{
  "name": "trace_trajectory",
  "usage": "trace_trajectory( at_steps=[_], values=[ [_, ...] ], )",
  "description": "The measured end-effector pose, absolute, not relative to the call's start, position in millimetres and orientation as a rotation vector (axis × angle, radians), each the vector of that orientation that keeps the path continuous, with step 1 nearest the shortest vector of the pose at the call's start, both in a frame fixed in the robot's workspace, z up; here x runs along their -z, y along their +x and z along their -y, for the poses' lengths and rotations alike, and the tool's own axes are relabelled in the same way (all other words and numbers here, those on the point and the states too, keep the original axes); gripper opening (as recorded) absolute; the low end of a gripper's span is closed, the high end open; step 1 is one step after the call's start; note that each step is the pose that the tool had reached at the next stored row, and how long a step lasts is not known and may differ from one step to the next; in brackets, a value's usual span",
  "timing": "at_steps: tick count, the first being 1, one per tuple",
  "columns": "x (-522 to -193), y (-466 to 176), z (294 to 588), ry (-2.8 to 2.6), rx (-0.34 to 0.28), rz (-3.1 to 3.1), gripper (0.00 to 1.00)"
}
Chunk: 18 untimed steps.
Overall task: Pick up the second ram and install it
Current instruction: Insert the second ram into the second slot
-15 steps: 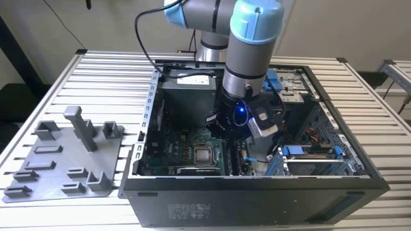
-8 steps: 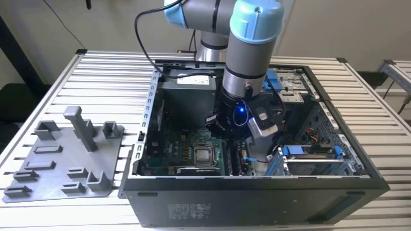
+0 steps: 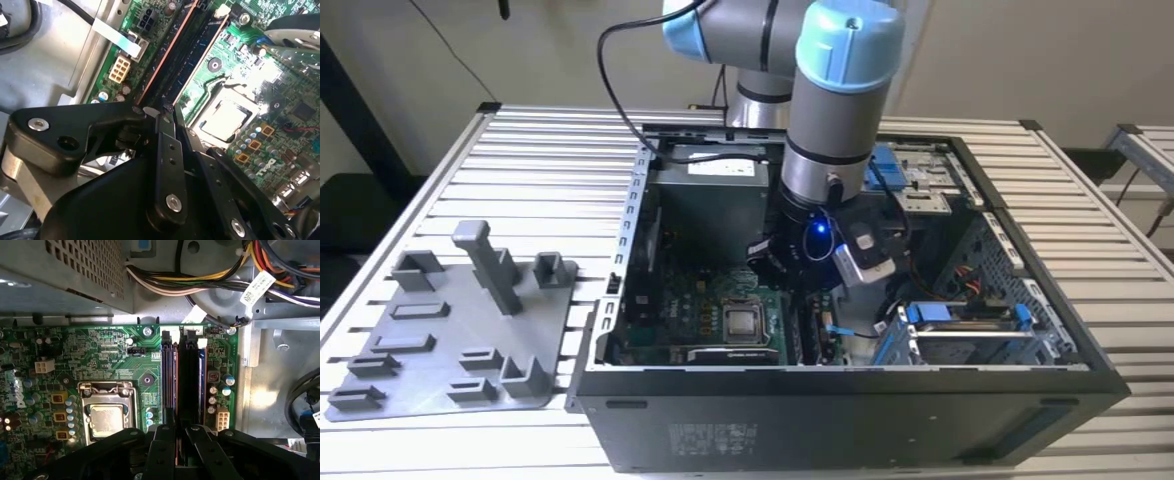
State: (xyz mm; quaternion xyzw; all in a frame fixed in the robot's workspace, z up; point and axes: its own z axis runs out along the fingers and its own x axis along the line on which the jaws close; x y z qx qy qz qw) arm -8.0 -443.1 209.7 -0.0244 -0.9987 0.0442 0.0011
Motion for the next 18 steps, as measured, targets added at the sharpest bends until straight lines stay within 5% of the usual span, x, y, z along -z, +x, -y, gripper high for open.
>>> trace_trajectory(
  at_steps=[18],
  values=[
    [-228, -8, 441, -0.077, -0.135, 3.136, 0.22]
  ],
)
